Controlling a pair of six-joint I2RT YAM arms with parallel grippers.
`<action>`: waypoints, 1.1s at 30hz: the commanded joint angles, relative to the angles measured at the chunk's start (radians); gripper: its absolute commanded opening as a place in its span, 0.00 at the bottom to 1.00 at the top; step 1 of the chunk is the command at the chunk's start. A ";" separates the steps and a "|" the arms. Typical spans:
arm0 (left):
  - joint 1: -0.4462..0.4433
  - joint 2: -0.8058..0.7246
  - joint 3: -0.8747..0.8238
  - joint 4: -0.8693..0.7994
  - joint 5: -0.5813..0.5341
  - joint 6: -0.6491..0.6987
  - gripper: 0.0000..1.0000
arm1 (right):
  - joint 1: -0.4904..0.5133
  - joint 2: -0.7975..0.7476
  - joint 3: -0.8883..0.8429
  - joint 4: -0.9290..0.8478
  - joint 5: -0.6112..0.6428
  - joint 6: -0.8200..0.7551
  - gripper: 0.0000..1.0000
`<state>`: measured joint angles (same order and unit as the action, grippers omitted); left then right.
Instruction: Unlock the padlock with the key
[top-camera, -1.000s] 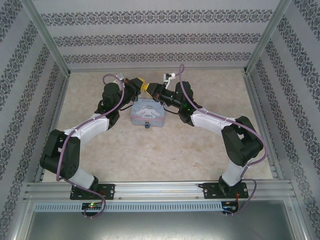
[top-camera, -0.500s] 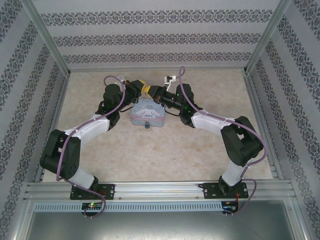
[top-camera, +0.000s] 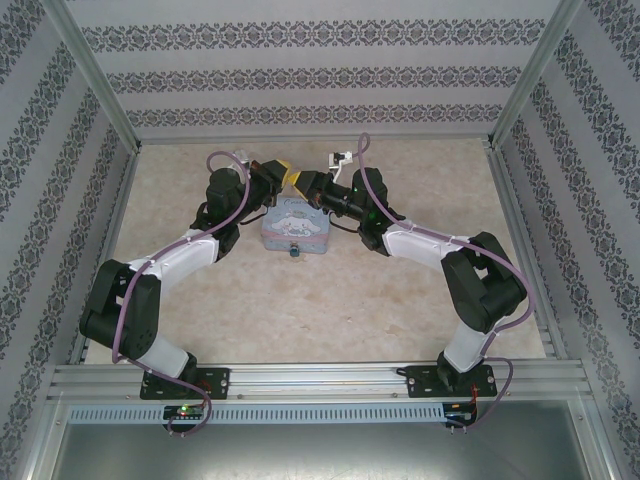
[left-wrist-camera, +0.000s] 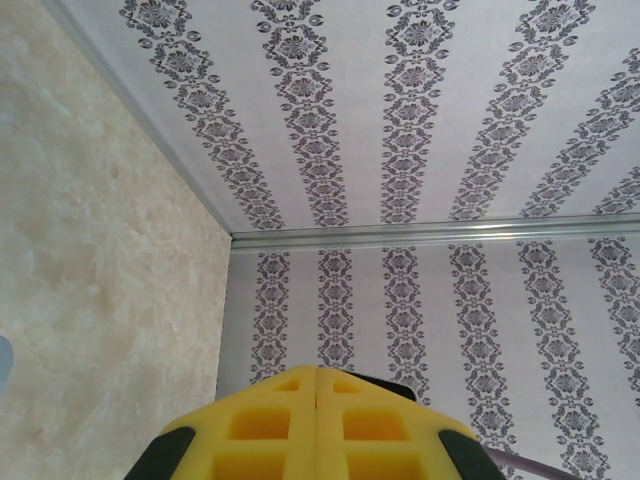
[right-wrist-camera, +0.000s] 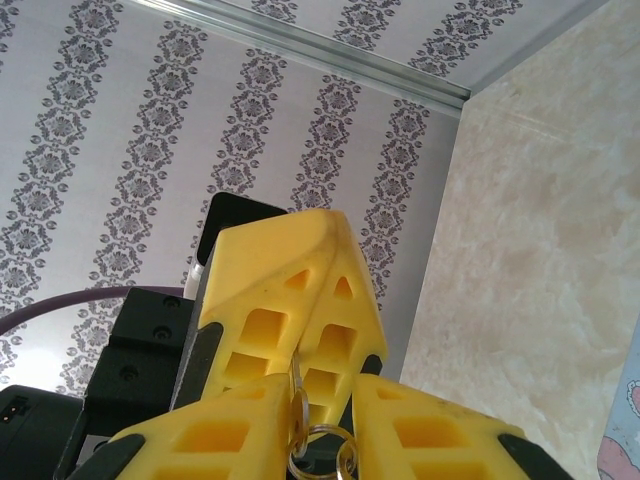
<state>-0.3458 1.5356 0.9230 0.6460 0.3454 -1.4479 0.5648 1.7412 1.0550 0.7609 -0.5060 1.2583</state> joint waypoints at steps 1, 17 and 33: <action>-0.003 -0.040 -0.011 0.042 -0.017 0.014 0.00 | -0.011 0.003 -0.013 0.026 -0.003 0.002 0.14; -0.002 -0.050 -0.016 0.047 -0.013 0.018 0.00 | -0.019 0.001 -0.029 0.038 -0.014 -0.002 0.00; -0.003 -0.081 -0.033 0.019 -0.014 0.034 0.00 | -0.021 -0.003 -0.029 0.055 -0.021 -0.004 0.00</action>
<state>-0.3470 1.5021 0.8921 0.6399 0.3351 -1.4353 0.5583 1.7412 1.0382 0.7982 -0.5369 1.2617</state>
